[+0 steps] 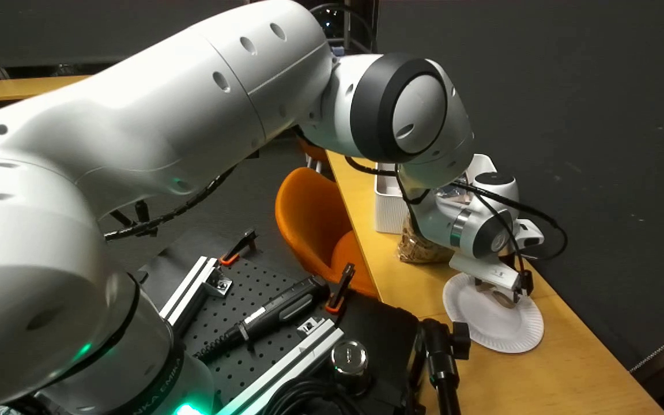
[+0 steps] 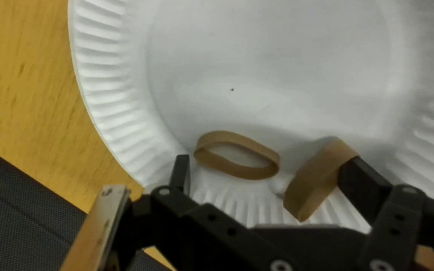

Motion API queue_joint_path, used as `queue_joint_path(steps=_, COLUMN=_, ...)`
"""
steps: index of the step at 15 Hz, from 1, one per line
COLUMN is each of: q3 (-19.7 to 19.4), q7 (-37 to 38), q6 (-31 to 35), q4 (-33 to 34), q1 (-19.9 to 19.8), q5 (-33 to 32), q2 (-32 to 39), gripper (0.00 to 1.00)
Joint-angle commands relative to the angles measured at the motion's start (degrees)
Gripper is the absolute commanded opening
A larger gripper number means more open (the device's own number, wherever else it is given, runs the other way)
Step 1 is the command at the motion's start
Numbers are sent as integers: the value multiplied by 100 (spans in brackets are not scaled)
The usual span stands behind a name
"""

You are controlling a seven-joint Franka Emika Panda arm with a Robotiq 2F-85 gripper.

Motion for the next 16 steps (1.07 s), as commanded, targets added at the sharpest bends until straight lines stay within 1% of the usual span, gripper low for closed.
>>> queue_joint_path(steps=1, q3=171, q7=-97, q6=22, q4=258, q1=-154, q5=69, q2=143, gripper=74)
queue_joint_path(steps=6, q3=261, q7=-110, q6=38, q4=310, q1=-224, q5=97, q2=170, gripper=34)
queue_joint_path(steps=8, q3=297, q7=-103, q6=37, q4=316, q1=-250, q5=115, q2=146, gripper=20)
queue_joint_path(steps=9, q3=340, q7=-118, q6=39, q4=300, q1=-271, q5=131, q2=113, gripper=12)
queue_joint_path(steps=11, q3=490, q7=-156, q6=35, q4=214, q1=-324, q5=191, q2=18, gripper=0)
queue_joint_path(steps=14, q3=794, q7=-278, q6=52, q4=35, q1=-432, q5=308, q2=-121, gripper=0)
queue_joint_path(steps=16, q3=930, q7=-344, q6=117, q4=-113, q1=-462, q5=336, q2=-242, gripper=0)
